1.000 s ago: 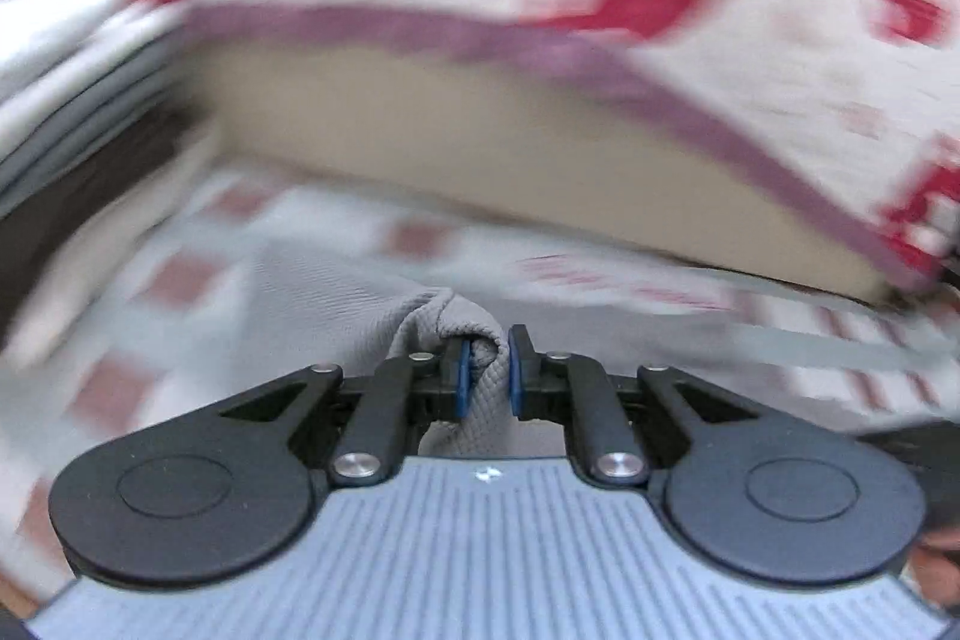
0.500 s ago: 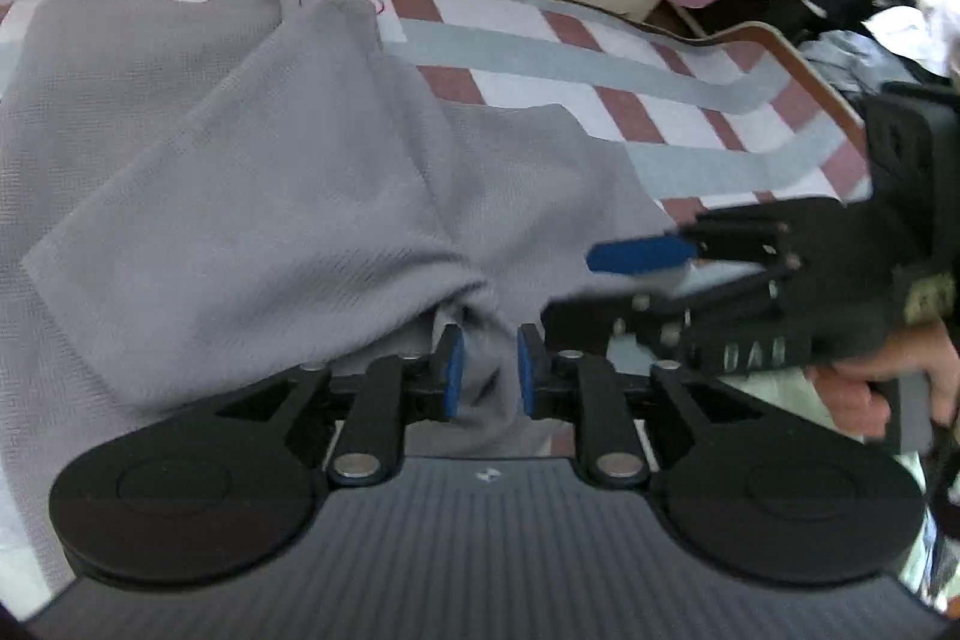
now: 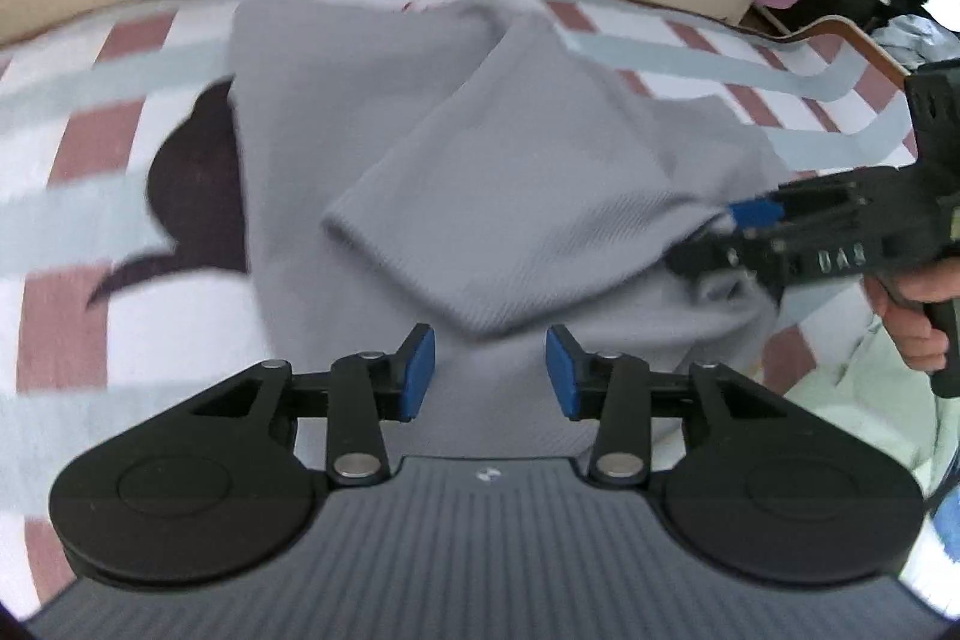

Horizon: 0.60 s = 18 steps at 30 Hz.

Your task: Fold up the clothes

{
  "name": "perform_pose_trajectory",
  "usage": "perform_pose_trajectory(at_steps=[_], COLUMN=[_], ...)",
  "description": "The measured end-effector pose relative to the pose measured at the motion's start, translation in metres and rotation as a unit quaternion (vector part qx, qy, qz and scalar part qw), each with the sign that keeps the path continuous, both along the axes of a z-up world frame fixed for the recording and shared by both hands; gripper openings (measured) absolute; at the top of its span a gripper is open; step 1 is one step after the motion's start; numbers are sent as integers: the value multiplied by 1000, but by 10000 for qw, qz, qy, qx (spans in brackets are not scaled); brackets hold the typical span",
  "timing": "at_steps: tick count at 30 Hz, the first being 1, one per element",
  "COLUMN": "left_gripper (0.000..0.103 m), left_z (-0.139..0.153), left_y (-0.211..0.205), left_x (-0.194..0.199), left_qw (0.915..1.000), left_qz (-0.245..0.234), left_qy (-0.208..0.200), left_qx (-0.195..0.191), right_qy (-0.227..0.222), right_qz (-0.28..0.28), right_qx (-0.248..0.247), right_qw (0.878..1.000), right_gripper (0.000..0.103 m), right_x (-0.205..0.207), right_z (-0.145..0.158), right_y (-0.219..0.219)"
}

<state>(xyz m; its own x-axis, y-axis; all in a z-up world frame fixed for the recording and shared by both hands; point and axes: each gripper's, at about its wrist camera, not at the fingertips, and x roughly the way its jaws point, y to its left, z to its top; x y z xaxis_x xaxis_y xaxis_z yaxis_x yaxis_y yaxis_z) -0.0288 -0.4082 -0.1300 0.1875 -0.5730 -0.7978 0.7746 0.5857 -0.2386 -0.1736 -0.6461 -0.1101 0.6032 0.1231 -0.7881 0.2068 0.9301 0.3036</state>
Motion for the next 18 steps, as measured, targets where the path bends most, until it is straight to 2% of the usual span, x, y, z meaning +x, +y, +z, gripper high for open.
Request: perform_pose_trajectory(at_steps=[1,2,3,6,10,14,18], left_gripper=[41,41,41,41,41,41,41], left_z=[-5,-10,-12,-14,-9,-12,-20], left_y=[5,10,15,30,46,43,41], left_x=[1,3,4,9,13,11,7], left_qw=[10000,9999,9998,9993,9985,9993,9994], left_qz=[40,80,108,177,190,29,-27], left_qy=[71,141,181,307,453,374,300], left_qx=[6,12,-3,-75,-240,-69,174], right_qy=[-42,-187,-329,-582,-28,503,404], right_qz=[-51,-58,-67,-372,-900,-1416,-1515], right_qx=[-11,-94,-177,-383,-433,-471,-365], right_qw=[10000,9998,9993,9969,9950,9875,9870], right_gripper=[56,28,20,17,16,16,21], right_x=[3,4,5,-6,-14,-23,-24], right_z=[-4,-4,-3,22,12,2,-2], right_y=[0,2,4,12,15,17,11])
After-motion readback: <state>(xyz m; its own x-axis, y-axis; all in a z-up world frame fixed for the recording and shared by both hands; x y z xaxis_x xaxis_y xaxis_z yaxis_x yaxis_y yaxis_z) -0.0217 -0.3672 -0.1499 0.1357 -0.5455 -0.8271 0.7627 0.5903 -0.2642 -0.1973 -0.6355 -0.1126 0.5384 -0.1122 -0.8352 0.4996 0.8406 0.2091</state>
